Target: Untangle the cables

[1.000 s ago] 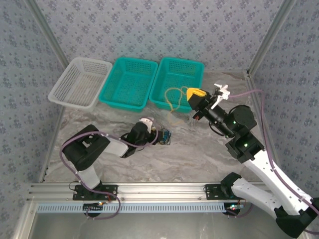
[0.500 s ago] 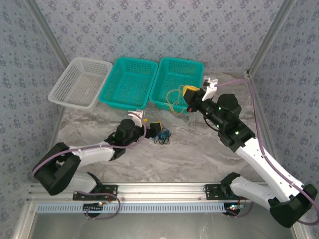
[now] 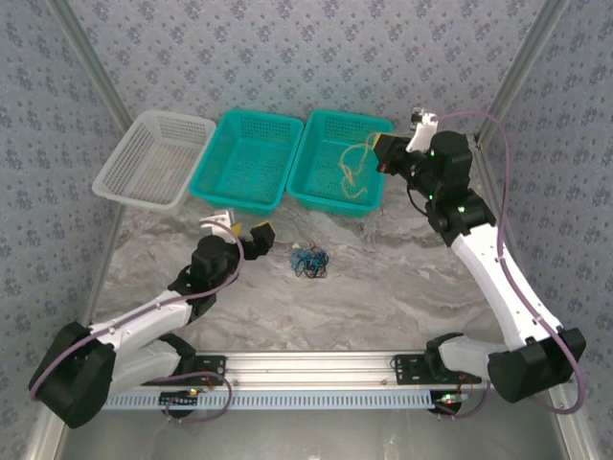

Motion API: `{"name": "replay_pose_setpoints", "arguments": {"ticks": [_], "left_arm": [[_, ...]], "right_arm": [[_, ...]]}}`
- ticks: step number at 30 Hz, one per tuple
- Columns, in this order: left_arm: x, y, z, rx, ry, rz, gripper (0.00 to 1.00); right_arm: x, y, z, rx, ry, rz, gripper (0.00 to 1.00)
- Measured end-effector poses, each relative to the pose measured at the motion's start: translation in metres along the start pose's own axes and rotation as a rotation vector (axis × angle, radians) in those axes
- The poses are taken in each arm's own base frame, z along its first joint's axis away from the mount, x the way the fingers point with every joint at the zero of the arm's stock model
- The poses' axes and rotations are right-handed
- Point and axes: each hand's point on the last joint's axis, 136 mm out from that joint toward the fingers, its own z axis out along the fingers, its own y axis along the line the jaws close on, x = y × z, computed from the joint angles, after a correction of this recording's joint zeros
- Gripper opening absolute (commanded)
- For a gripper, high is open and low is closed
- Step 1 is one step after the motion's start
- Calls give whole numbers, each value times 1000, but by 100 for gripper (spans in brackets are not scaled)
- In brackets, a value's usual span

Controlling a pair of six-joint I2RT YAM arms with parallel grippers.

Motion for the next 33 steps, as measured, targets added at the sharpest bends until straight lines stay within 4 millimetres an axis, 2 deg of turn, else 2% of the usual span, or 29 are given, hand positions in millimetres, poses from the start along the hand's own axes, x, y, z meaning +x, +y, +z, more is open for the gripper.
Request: {"name": "replay_pose_setpoints", "arguments": {"ticks": [2, 4, 8, 12, 14, 15, 17, 18, 19, 24, 33], "left_arm": [[3, 16, -2, -47, 7, -18, 99], [6, 24, -3, -72, 18, -24, 99], [9, 27, -3, -84, 34, -23, 99], [14, 29, -2, -88, 52, -26, 99], [20, 32, 0, -97, 74, -26, 99], [23, 34, 1, -103, 85, -28, 99], [28, 38, 4, -128, 117, -31, 99], [30, 39, 6, -136, 130, -34, 99], [31, 39, 9, -141, 147, -37, 99], [35, 32, 24, -131, 210, -62, 99], [54, 18, 52, -131, 384, -93, 99]], "right_arm": [[-2, -12, 12, 27, 17, 6, 0], [-2, -27, 27, 57, 36, 9, 0], [2, -49, 61, 101, 82, -4, 0], [16, -67, 95, 130, 138, -9, 2], [29, -78, 110, 148, 178, -4, 17], [36, -83, 115, 158, 197, 2, 30], [49, -94, 123, 185, 231, 12, 73], [55, -98, 124, 199, 248, 17, 96], [60, -100, 124, 211, 260, 20, 100], [72, -106, 111, 264, 267, 13, 100], [99, -99, 52, 297, 283, 21, 100]]}}
